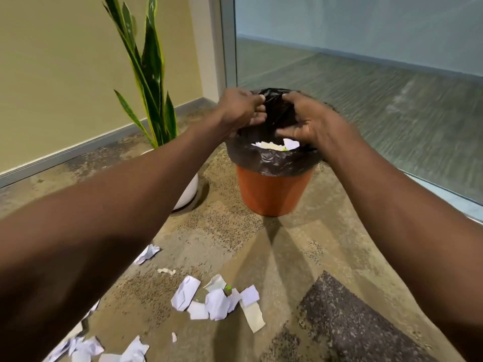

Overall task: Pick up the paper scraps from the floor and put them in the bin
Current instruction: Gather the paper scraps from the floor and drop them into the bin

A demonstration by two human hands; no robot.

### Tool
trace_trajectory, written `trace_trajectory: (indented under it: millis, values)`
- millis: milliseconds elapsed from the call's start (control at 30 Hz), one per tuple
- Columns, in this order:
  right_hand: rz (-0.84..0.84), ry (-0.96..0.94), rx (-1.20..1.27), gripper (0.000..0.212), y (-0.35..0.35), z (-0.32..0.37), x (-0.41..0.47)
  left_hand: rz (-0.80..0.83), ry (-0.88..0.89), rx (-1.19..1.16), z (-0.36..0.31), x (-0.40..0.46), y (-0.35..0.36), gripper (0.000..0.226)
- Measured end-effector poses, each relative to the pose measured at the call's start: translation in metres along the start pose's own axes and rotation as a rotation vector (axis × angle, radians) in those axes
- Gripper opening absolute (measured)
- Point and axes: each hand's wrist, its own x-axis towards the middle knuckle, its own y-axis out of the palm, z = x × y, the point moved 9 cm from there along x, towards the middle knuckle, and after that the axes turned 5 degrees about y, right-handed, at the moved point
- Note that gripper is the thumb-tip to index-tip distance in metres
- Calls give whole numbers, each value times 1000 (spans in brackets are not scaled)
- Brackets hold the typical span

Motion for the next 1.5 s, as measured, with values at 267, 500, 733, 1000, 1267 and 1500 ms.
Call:
trace_trajectory:
  millis: [267, 500, 733, 1000, 1267, 1500]
  values:
    - [298, -611, -563, 17, 93, -75, -98, -179, 99, 181, 77, -109, -100, 28]
    - [757, -42, -1835, 131, 44, -332, -103, 204, -146, 932, 238, -246, -127, 60]
    - [758, -208, -1794, 119, 46, -371, -98, 398, -47, 1257, 298, -316, -95, 65]
    - [811, -333, -1385, 88, 141, -365, -120, -118, -57, 1134, 267, -334, -178, 48]
    - [351, -328, -1510, 100, 139, -364, -97, -583, -284, 1201, 264, -408, -289, 50]
    - [733, -393, -1360, 99, 206, -411, -126, -846, -594, 1157, 289, -473, -355, 87]
